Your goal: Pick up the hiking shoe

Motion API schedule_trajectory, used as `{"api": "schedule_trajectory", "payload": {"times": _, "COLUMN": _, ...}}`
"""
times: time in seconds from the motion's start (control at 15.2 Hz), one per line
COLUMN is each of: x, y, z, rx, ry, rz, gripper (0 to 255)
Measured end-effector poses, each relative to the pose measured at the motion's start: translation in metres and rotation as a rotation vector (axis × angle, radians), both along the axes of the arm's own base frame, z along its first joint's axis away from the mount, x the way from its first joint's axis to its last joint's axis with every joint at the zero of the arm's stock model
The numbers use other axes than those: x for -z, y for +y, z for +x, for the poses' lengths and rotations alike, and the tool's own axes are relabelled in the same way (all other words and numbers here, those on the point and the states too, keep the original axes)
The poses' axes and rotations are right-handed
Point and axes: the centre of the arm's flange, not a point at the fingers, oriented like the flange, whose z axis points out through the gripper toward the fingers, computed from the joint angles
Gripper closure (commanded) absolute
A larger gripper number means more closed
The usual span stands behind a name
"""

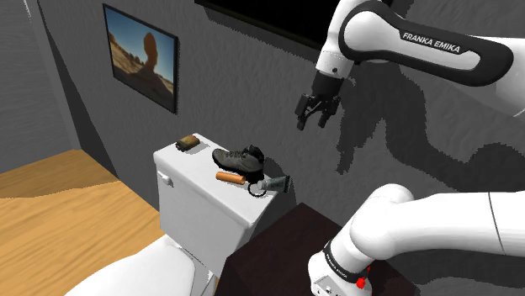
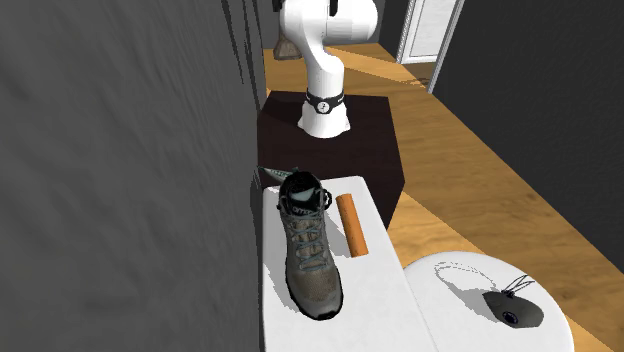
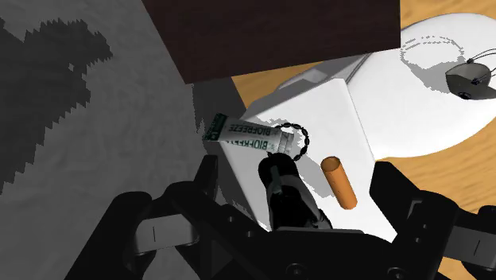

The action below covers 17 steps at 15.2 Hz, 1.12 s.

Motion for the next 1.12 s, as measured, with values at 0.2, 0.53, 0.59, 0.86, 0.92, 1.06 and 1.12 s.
{"api": "schedule_trajectory", "payload": {"times": 0.2, "x": 0.011, "y": 0.0, "z": 0.011, "rx": -0.027, "ry": 0.005, "rz": -0.005, "gripper": 0}}
{"api": "schedule_trajectory", "payload": {"times": 0.53, "x": 0.051, "y": 0.0, "z": 0.064, "rx": -0.135, "ry": 0.027, "rz": -0.025, "gripper": 0}}
{"api": "schedule_trajectory", "payload": {"times": 0.59, "x": 0.06, "y": 0.002, "z": 0.075, "rx": -0.158, "ry": 0.03, "rz": -0.029, "gripper": 0}}
{"api": "schedule_trajectory", "payload": {"times": 0.86, "x": 0.099, "y": 0.015, "z": 0.115, "rx": -0.249, "ry": 0.047, "rz": -0.046, "gripper": 0}}
{"api": "schedule_trajectory", "payload": {"times": 0.92, "x": 0.106, "y": 0.017, "z": 0.127, "rx": -0.271, "ry": 0.051, "rz": -0.05, "gripper": 0}}
{"api": "schedule_trajectory", "payload": {"times": 1.06, "x": 0.124, "y": 0.021, "z": 0.144, "rx": -0.317, "ry": 0.059, "rz": -0.058, "gripper": 0}}
{"api": "schedule_trajectory", "payload": {"times": 1.12, "x": 0.133, "y": 0.025, "z": 0.154, "rx": -0.34, "ry": 0.063, "rz": -0.062, "gripper": 0}}
